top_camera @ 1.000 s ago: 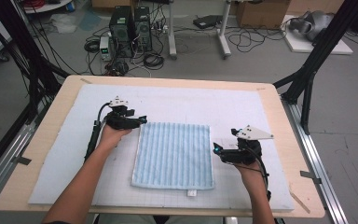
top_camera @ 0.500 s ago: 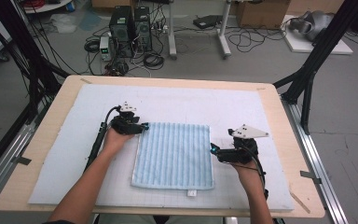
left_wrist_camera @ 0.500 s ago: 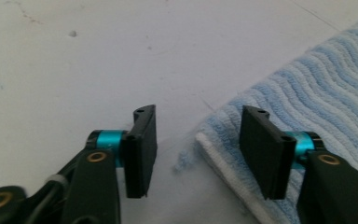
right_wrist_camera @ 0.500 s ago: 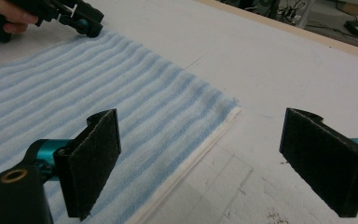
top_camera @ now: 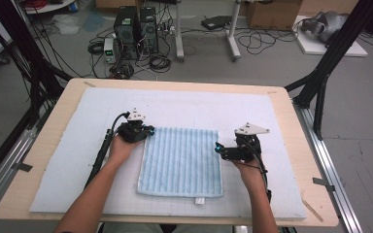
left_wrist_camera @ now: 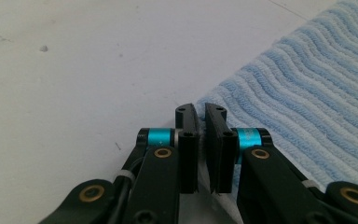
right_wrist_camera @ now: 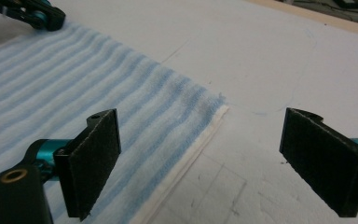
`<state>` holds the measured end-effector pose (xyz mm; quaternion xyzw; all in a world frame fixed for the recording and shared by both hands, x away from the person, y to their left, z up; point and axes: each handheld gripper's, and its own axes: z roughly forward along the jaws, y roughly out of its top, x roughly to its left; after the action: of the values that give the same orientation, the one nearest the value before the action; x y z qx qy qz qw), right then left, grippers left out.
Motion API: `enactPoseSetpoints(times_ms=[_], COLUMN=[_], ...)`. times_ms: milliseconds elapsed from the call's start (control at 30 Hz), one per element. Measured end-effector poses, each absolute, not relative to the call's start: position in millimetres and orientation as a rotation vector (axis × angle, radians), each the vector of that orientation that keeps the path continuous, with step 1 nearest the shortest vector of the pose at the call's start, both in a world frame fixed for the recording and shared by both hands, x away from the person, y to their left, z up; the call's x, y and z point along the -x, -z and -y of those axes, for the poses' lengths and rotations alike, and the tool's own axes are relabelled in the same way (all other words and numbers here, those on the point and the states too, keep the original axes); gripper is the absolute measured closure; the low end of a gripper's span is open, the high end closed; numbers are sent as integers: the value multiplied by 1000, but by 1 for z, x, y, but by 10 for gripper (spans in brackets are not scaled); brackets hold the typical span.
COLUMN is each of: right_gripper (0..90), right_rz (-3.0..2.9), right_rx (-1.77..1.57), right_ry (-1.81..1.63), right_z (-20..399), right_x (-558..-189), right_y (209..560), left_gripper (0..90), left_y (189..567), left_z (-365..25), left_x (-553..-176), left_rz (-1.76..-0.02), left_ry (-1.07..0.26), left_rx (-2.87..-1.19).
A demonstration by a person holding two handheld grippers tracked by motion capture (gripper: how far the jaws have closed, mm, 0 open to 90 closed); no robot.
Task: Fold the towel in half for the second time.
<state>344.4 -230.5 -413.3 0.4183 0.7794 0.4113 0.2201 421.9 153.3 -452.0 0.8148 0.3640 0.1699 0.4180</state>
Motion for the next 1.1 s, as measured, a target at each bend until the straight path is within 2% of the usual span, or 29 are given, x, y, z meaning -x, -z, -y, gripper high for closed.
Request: enactPoseSetpoints(times_ms=[233, 300, 467, 800, 933, 1100], right_gripper=[121, 161, 317, 554, 791, 832], right_rz=[-2175, -2175, -2246, -2319, -2345, -2360], right_rx=[-1200, -1213, -1191, -1261, -1237, -1231], right_ry=[-1106, -1105, -1085, -1022, -1032, -1017], right_z=[224, 223, 213, 201, 199, 197], right_x=[-368, -375, -394, -414, -414, -415], right_y=[421, 422, 425, 442, 442, 439], left_gripper=[836, 836, 836, 842, 848, 849], left_y=[452, 452, 452, 452, 452, 452], left_z=[-154, -155, -155, -156, -158, -163], left_x=[-423, -423, -423, -424, -425, -427], left_rz=[-922, -921, -923, -925, -936, -973], left_ry=[-409, -406, -400, -387, -373, -324], left_rx=[-2032, -2035, -2031, -2027, -2014, -1963])
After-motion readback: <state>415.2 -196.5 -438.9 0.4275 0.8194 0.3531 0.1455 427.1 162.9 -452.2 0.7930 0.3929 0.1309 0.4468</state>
